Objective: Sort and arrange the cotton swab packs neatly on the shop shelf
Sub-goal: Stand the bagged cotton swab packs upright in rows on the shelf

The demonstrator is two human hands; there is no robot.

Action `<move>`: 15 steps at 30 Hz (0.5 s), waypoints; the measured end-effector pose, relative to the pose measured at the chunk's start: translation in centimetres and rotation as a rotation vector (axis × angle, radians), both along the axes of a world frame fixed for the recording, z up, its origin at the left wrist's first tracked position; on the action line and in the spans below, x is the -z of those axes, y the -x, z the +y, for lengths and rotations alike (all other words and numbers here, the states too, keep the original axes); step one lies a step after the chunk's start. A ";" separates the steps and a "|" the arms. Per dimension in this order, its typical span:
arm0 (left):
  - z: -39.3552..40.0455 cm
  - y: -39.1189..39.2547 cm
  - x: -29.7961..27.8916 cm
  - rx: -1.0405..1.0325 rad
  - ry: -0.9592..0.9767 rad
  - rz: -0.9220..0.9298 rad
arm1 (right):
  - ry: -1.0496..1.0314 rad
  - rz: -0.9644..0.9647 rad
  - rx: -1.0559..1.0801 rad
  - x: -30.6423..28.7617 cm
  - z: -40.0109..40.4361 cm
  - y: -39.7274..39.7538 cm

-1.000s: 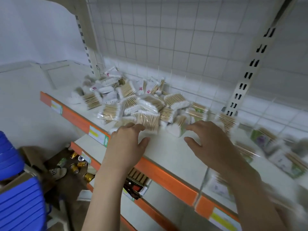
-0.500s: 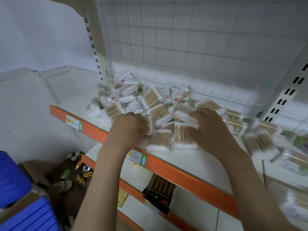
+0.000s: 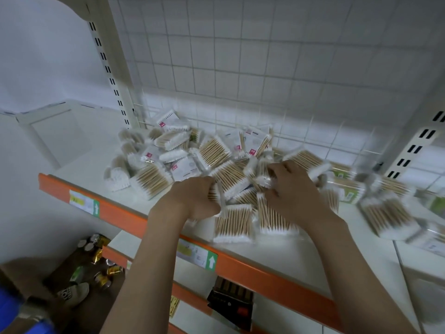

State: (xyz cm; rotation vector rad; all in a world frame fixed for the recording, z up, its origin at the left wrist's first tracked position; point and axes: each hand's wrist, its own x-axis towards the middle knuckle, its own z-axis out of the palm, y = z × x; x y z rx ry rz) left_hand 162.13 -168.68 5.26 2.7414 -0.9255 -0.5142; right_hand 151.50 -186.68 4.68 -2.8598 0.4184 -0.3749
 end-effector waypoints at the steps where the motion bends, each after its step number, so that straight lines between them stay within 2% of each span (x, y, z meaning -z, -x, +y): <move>1: 0.0 -0.1 0.1 0.009 0.007 -0.023 | -0.003 -0.010 0.008 0.1 0.0 -0.2; 6: 0.0 -0.9 0.6 0.015 0.023 -0.137 | 0.001 -0.042 0.032 0.3 0.0 -0.9; 9: 0.2 -0.9 0.5 -0.029 0.092 -0.273 | 0.013 -0.111 0.033 0.1 0.0 -0.9; 15: -0.3 1.0 -0.6 -0.076 0.468 -0.473 | 0.005 -0.283 0.045 -1.9 -0.3 1.1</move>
